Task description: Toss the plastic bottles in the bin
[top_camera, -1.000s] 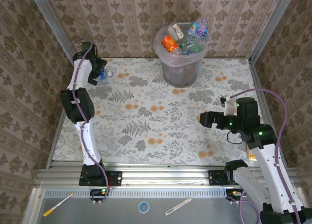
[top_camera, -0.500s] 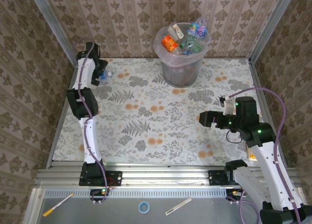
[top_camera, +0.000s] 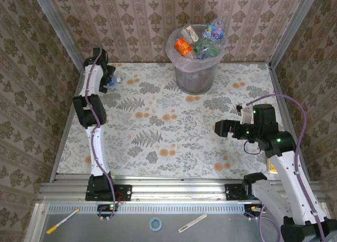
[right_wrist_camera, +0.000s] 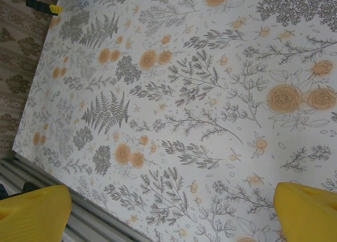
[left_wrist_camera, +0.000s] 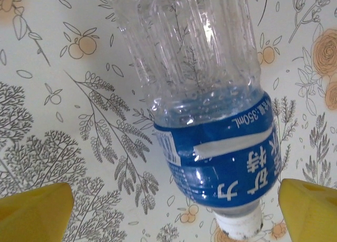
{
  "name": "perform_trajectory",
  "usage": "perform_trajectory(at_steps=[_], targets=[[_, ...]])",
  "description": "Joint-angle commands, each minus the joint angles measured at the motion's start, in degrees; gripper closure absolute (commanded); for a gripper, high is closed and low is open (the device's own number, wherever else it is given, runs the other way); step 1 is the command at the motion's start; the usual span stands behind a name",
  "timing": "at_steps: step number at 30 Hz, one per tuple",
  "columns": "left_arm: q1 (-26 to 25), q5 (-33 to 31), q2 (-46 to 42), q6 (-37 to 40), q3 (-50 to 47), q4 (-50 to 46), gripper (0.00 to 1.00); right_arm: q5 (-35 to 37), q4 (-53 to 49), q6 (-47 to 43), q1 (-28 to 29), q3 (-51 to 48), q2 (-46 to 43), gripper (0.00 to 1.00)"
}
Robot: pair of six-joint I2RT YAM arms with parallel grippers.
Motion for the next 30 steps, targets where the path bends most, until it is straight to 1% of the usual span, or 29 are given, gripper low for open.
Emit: perform_trajectory(at_steps=[1, 5, 10, 16, 19, 21, 24, 30], targets=[[0.82, 0.43, 2.41, -2.21, 1.94, 1.24, 0.0, 0.49, 0.18, 0.11, -0.15, -0.82, 0.22, 0.0], [1.21, 1.31, 3.91, -3.61, 2.23, 1.7, 0.0, 0.53, 0.45, 0.12, -0.19, -0.92, 0.59, 0.0], [1.45, 0.85, 4.82, -3.27, 3.06, 0.95, 0.0, 0.79, 0.64, 0.21, -0.19, -1.12, 0.77, 0.0], [2.26, 1.72, 5.52, -2.66, 2.83, 0.54, 0.01, 0.79, 0.7, 0.2, -0.19, -1.08, 1.13, 0.0], [2.35, 1.96, 4.7, -1.44, 1.4, 1.46, 0.09, 1.03, 0.61, 0.27, -0.19, -1.08, 0.98, 0.0], [2.38, 2.12, 2.85, -1.06, -2.36, 3.81, 0.19, 1.14, 0.66, 0.25, -0.19, -1.08, 0.88, 0.0], [2.4, 2.47, 0.15, -0.61, -7.83, 7.22, 0.29, 1.23, 0.53, 0.24, -0.21, -1.0, 0.78, 0.0], [2.26, 3.38, -3.04, 1.29, -13.22, 9.34, 0.45, 1.42, 0.45, 0.38, -0.19, -1.0, 0.46, 0.0]])
